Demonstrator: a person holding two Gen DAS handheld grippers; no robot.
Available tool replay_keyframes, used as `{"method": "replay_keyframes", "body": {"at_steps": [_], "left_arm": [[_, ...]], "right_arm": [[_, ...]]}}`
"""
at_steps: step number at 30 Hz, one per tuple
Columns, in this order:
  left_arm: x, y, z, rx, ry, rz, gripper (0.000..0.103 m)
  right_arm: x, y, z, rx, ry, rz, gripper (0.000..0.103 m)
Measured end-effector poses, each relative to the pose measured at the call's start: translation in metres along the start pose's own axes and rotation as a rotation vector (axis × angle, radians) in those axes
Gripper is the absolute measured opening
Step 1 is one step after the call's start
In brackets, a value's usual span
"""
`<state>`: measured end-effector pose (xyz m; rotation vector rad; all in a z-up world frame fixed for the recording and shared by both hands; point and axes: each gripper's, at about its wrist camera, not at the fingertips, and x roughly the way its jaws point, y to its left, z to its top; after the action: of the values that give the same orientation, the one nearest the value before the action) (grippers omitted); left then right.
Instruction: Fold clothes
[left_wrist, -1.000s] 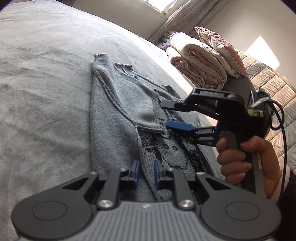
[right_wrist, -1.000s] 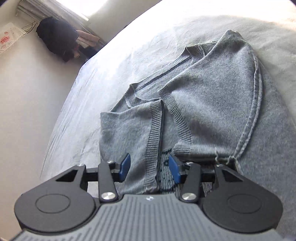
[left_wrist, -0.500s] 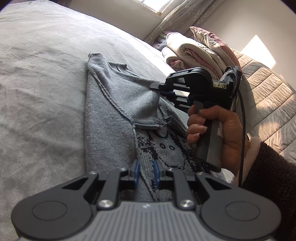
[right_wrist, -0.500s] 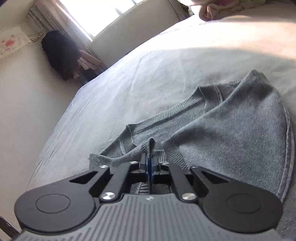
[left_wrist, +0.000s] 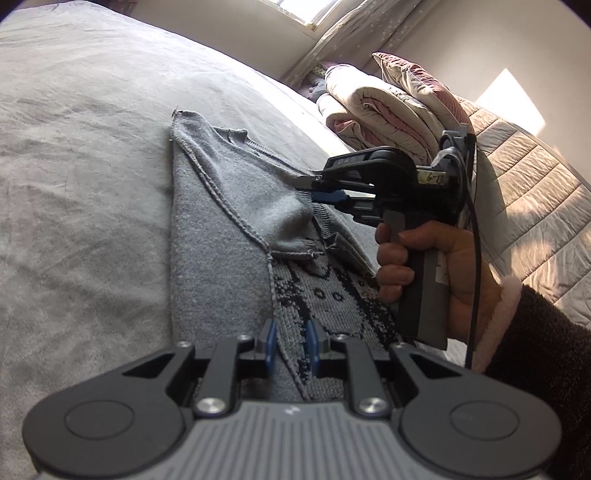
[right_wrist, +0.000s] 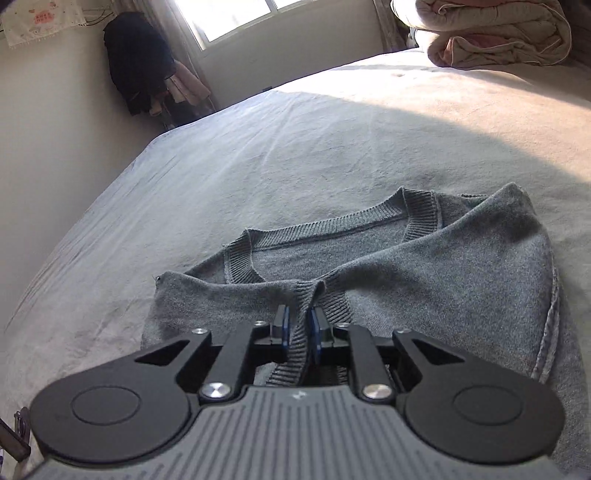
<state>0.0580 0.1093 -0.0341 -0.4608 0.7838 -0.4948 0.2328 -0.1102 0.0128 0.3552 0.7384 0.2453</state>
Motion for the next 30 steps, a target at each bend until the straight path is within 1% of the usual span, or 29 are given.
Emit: {"method": "replay_keyframes", "body": {"at_steps": [1,2,7,9,11,12,13,14,15,16,19,24,26,28,30], "left_arm": [[0.0,0.0,0.0,-0.001,0.0,-0.001,0.017],[-0.001,-0.001,0.0,-0.002,0.0,-0.002,0.017],[-0.003,-0.004,0.002,0.002,-0.005,-0.007,0.017],[-0.004,-0.005,0.002,0.003,-0.006,-0.01,0.017],[-0.004,-0.006,0.002,0.006,-0.005,-0.012,0.017],[-0.004,-0.007,0.001,0.008,-0.004,-0.011,0.017],[-0.004,-0.007,0.001,0.009,-0.002,-0.01,0.017],[-0.003,-0.007,0.001,0.01,0.0,-0.009,0.017],[-0.003,-0.008,0.001,0.01,0.001,-0.01,0.017],[-0.003,-0.008,0.001,0.011,0.002,-0.011,0.017],[-0.004,-0.008,0.002,0.013,0.004,-0.015,0.017],[-0.005,-0.008,0.003,0.016,0.015,-0.027,0.017],[-0.002,-0.009,0.002,0.027,0.044,-0.027,0.017],[0.003,-0.011,0.001,0.055,0.097,-0.007,0.017],[0.004,-0.011,0.0,0.074,0.113,0.002,0.017]], "right_arm": [[-0.007,0.0,-0.002,0.003,0.002,0.007,0.042],[-0.014,-0.001,-0.003,0.006,0.004,0.015,0.045],[-0.045,0.002,-0.027,0.003,0.07,0.061,0.046],[-0.051,0.005,-0.038,-0.005,0.096,0.073,0.046],[-0.049,0.011,-0.048,-0.023,0.12,0.064,0.045],[-0.048,0.015,-0.053,-0.032,0.131,0.06,0.043],[-0.046,0.018,-0.056,-0.056,0.128,0.046,0.032],[-0.044,0.021,-0.059,-0.08,0.125,0.033,0.025],[-0.043,0.024,-0.062,-0.104,0.121,0.019,0.015],[-0.043,0.025,-0.063,-0.113,0.119,0.02,0.01],[-0.047,0.024,-0.061,-0.108,0.12,0.031,0.006],[-0.052,0.026,-0.057,-0.149,0.11,-0.003,0.006],[-0.054,0.027,-0.056,-0.165,0.106,-0.017,0.006],[-0.049,0.025,-0.059,-0.178,0.125,-0.044,0.007],[-0.051,0.023,-0.06,-0.164,0.126,-0.038,0.01]]}}
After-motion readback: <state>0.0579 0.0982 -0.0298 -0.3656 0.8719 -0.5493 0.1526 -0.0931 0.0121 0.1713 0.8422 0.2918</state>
